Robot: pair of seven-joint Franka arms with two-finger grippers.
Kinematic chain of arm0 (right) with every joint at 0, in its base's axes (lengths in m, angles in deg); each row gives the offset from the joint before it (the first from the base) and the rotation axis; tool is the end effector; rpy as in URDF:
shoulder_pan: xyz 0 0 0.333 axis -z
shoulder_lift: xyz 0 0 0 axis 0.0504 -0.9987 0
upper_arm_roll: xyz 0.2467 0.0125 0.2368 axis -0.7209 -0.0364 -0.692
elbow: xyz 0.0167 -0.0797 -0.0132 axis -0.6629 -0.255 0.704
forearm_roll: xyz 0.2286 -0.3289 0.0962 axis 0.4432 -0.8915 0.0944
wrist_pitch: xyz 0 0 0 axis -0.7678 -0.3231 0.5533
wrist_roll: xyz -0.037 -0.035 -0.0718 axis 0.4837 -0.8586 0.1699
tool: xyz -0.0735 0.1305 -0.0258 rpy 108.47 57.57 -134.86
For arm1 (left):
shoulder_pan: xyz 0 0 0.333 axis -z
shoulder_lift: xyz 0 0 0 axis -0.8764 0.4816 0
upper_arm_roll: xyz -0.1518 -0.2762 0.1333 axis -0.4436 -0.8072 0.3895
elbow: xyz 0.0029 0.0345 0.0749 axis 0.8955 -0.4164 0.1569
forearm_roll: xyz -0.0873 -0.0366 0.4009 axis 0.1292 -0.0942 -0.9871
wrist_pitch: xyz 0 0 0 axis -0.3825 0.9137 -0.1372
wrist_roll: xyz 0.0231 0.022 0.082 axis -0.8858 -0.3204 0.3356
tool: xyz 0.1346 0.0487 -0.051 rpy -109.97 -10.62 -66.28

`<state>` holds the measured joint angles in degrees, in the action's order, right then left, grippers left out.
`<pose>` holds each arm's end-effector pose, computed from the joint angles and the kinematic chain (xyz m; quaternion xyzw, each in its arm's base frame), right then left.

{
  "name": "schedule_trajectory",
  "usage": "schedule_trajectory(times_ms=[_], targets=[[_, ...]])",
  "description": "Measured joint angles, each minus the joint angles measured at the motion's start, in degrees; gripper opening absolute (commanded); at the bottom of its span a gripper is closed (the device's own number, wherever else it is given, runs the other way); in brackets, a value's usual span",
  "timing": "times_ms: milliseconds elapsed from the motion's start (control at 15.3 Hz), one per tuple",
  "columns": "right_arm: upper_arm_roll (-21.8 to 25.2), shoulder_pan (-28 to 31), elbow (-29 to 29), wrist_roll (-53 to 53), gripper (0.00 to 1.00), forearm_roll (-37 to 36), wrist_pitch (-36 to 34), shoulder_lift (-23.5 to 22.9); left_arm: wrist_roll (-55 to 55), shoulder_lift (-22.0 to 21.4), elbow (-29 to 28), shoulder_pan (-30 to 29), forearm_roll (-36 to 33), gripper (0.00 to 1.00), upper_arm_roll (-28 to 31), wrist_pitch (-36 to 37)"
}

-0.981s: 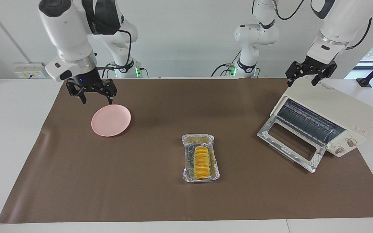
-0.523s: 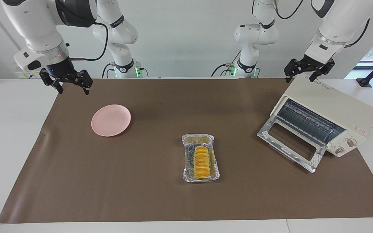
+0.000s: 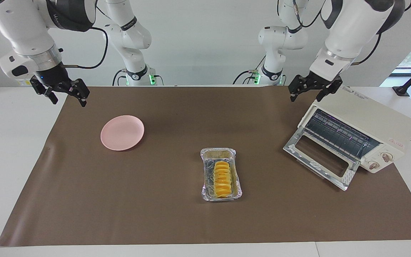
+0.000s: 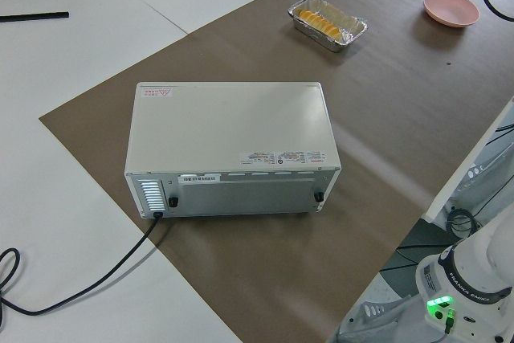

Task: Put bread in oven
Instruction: 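Reach the left gripper to the foil tray and grasp its edge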

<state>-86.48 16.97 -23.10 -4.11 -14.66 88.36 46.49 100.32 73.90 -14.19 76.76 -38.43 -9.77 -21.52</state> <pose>0.5763 -0.0571 0.5931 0.9982 -0.0495 0.0115 0.0306 0.5819 -0.1712 0.5931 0.9991 -0.0208 -0.0294 0.0235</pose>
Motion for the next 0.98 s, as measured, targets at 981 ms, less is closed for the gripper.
schedule_trajectory(times_ms=[981], targets=[[7.6, -8.7, 0.1, 0.0, 1.00, 0.0, 1.6, -0.2, 26.6, 40.9, 25.6, 27.0, 0.2, 1.00, 6.2, -21.2]])
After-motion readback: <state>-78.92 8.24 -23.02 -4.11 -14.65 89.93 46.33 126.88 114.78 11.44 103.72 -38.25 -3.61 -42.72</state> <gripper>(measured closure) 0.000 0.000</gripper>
